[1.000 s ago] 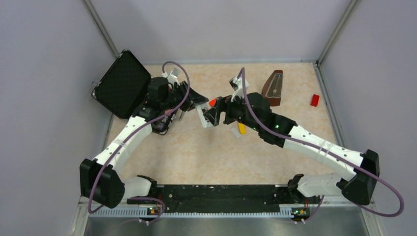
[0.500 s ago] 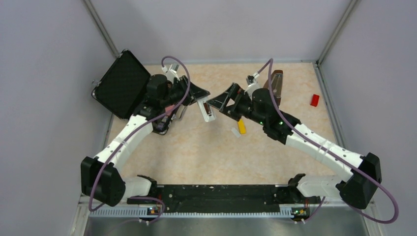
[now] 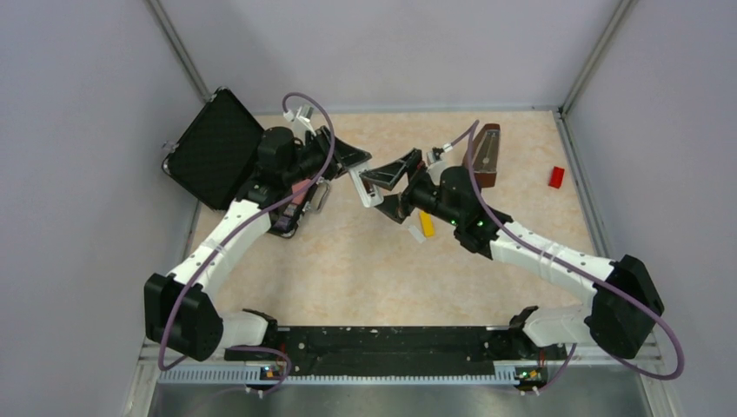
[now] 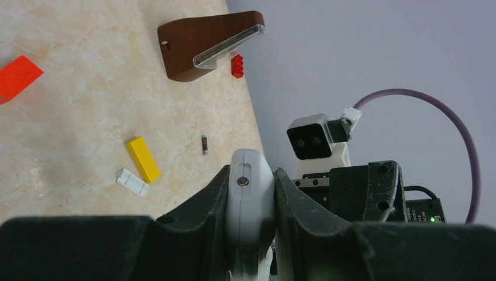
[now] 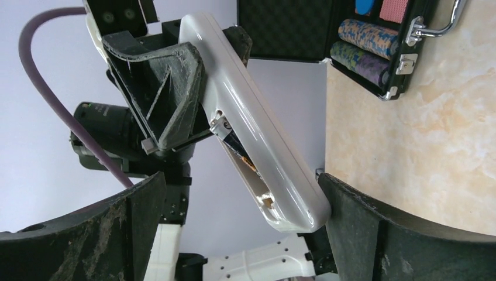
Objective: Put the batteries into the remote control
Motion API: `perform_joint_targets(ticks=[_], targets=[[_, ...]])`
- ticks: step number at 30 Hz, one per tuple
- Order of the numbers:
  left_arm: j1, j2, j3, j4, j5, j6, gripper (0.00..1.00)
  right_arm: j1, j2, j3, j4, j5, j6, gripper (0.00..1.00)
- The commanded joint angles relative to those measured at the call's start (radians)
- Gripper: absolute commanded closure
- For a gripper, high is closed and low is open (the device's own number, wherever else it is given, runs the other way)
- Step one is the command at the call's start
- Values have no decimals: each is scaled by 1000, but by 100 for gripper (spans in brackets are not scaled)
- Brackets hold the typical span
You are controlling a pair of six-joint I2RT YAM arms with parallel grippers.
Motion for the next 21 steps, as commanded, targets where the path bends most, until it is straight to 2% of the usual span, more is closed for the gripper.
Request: perform_joint_targets(ticks=[1, 7, 17, 19, 21], targets=[[1, -16, 24, 85, 12, 7, 100, -13, 17, -19, 159, -13, 109, 1], [1, -27, -6, 156, 27, 9, 100, -25, 24, -62, 245, -1, 159, 6], [-2, -46, -30, 180, 59, 79, 100, -29, 62, -65, 265, -15, 217, 5], [-1, -50, -32, 174, 62, 89, 100, -32, 65, -69, 268, -18, 237, 13], [-2, -52, -29, 164, 63, 102, 100, -36, 65, -71, 253, -16, 245, 15]])
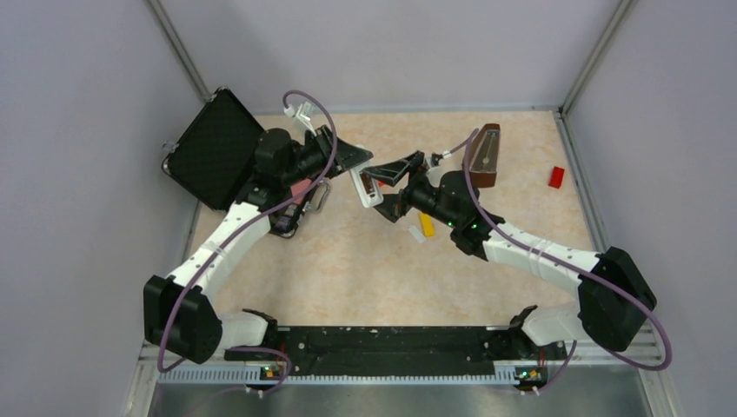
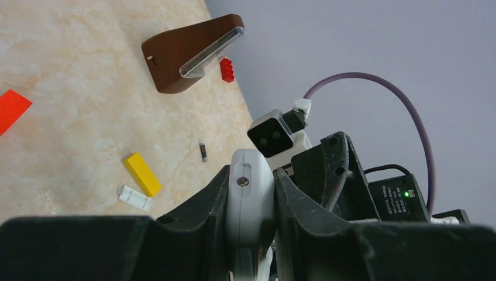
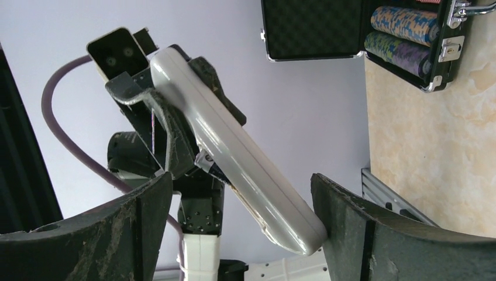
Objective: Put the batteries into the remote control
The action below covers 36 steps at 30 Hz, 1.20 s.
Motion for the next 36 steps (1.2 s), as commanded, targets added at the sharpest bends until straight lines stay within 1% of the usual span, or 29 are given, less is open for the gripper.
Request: perform_joint_targets(ticks=[1, 4, 12, 21, 24, 28, 30, 36], targets=[[-3, -45, -3, 52, 20, 53, 100, -16, 7, -5, 42, -8, 39, 16], [-4, -46, -3, 38, 21, 68, 100, -16, 14, -4, 48, -11, 42, 19], [-4, -51, -5, 19, 44, 107, 100, -17, 44, -8, 78, -40, 76, 22], [-4, -66, -23, 56, 46, 104, 100, -25, 45, -15, 80, -50, 101, 23], [-4, -72, -28, 65, 42, 94, 100, -26, 52, -21, 104, -60, 108, 28], [-4, -74, -24, 77, 34, 52, 100, -26, 59, -31, 130, -72, 112, 42], [-4, -73, -21, 90, 33, 29, 100, -26, 63, -34, 142, -77, 111, 48], [-3, -72, 1, 93, 25, -31, 100, -26, 66, -36, 142, -81, 108, 55]])
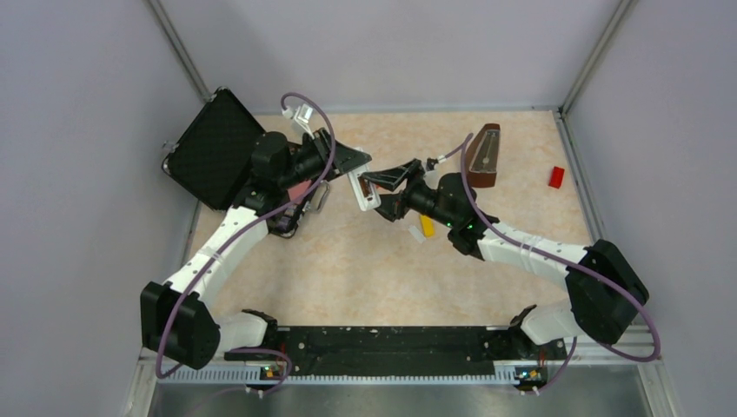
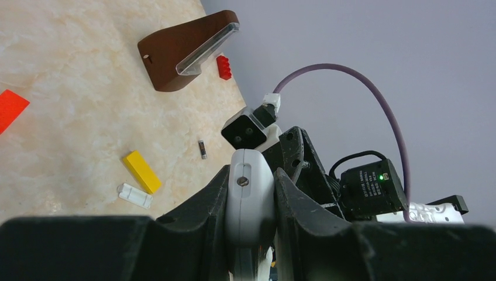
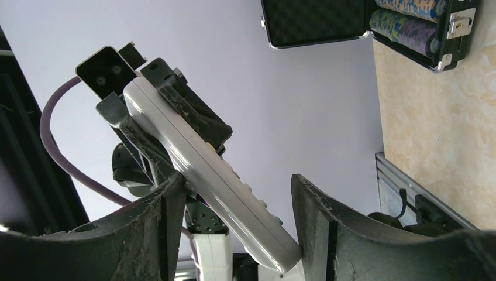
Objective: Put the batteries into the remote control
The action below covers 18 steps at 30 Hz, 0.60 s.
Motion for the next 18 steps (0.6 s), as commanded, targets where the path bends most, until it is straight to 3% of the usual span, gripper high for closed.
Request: perform_joint_targets(ticks=[1, 18], targets=[[-6, -34, 30, 83, 2, -66, 100, -7, 7, -3, 47, -9, 9, 56], [-1, -66, 112, 14, 36, -362, 100, -22, -53, 44, -195, 33, -163, 55]])
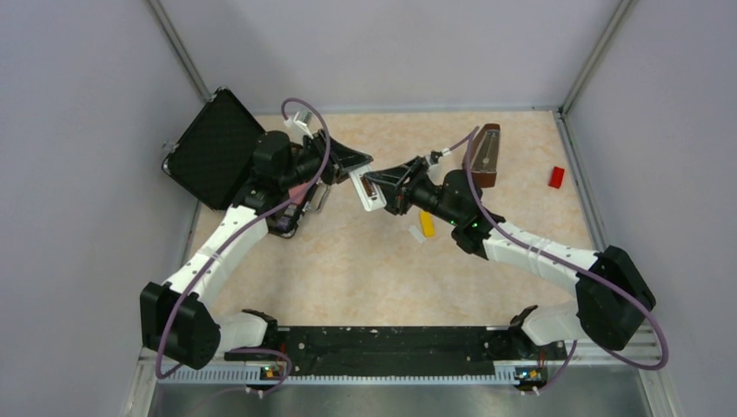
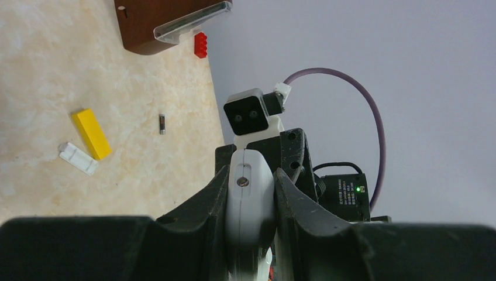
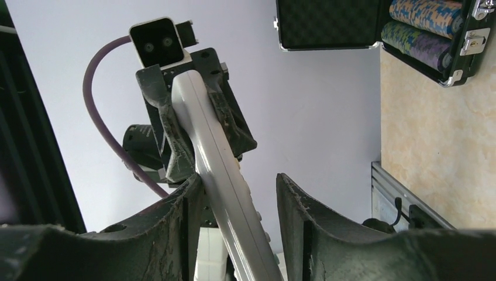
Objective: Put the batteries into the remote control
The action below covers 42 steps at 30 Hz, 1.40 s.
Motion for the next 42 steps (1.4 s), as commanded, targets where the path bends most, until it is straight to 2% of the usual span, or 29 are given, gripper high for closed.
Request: perform_joint_targets(ticks=[1, 11, 12, 14, 15, 17, 19, 23, 25, 28, 29, 32, 35, 39, 42], targets=[[0, -67, 101, 81, 28, -127, 100, -15, -23, 32, -193, 32, -115, 55], [21, -76, 77, 120, 22, -208, 100, -26, -123, 48, -367, 126, -311, 54], [22, -75, 75, 120, 21, -196, 100, -29, -136, 49, -368, 128, -324, 49], [25, -77, 72, 99, 20, -170, 100, -37, -159, 59, -368, 116, -340, 31], [26, -82, 65, 95, 20, -156, 100, -41, -167, 75, -370, 104, -350, 25], [30, -102, 50, 61, 10, -116, 100, -48, -177, 114, -389, 76, -369, 17], [32, -126, 34, 32, -6, -74, 100, -57, -184, 143, -401, 56, -384, 14], [35, -146, 10, 9, -7, 19, 100, -97, -221, 138, -452, 49, -415, 15], [35, -148, 0, -8, -13, 68, 100, -160, -247, 113, -497, 33, -462, 21], [35, -158, -29, -6, -25, 121, 100, -271, -266, 120, -773, 73, -676, 25], [36, -162, -40, -2, -31, 132, 100, -307, -261, 126, -890, 139, -733, 25], [35, -167, -64, 7, -39, 150, 100, -408, -240, 106, -1066, 297, -887, 26], [35, -166, -77, 9, -42, 156, 100, -481, -205, 97, -1129, 402, -980, 29], [35, -160, -89, 12, -53, 158, 100, -488, -128, 110, -1165, 566, -1051, 32], [35, -155, -101, 13, -58, 163, 100, -497, -50, 108, -1149, 598, -1099, 37]])
